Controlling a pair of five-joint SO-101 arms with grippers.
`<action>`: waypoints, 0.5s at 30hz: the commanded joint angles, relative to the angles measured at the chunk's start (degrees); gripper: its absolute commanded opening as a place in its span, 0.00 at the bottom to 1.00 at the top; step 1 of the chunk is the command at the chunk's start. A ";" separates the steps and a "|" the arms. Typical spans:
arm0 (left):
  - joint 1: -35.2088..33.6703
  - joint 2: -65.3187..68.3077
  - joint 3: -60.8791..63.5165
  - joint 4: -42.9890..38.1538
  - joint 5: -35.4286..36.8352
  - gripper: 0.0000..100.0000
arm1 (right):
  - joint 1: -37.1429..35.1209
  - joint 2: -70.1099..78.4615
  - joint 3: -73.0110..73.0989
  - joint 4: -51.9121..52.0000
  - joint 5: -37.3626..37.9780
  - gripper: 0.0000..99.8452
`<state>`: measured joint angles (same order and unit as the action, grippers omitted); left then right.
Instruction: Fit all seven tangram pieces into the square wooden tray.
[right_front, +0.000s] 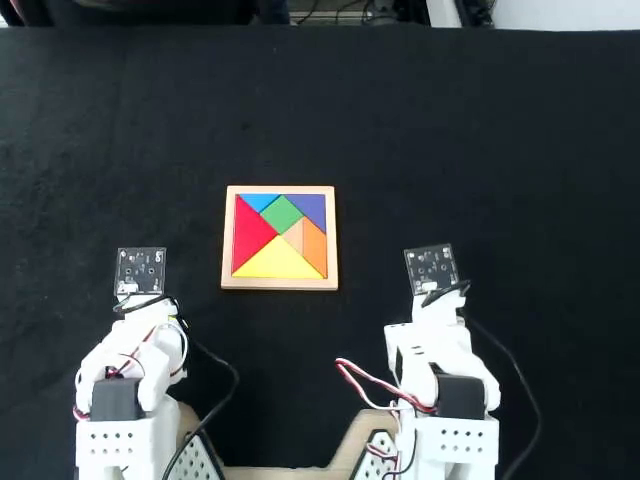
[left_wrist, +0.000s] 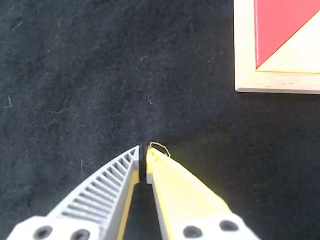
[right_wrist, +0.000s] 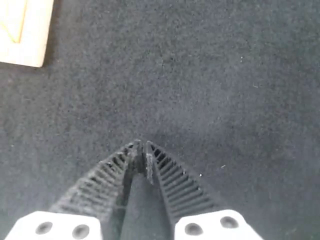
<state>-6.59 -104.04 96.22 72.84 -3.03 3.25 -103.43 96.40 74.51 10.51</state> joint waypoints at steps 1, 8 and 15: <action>0.22 -0.26 1.10 0.00 -0.26 0.03 | -0.35 -3.38 0.13 -0.62 -0.44 0.01; 0.31 -0.26 1.10 0.00 -0.26 0.03 | -0.18 -3.65 0.13 -0.62 -0.44 0.01; 0.31 -0.26 1.10 0.00 -0.26 0.03 | -0.26 -3.74 0.13 -0.53 -0.35 0.01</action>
<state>-6.59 -104.04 96.22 72.84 -3.03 3.25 -103.43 96.40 74.51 10.51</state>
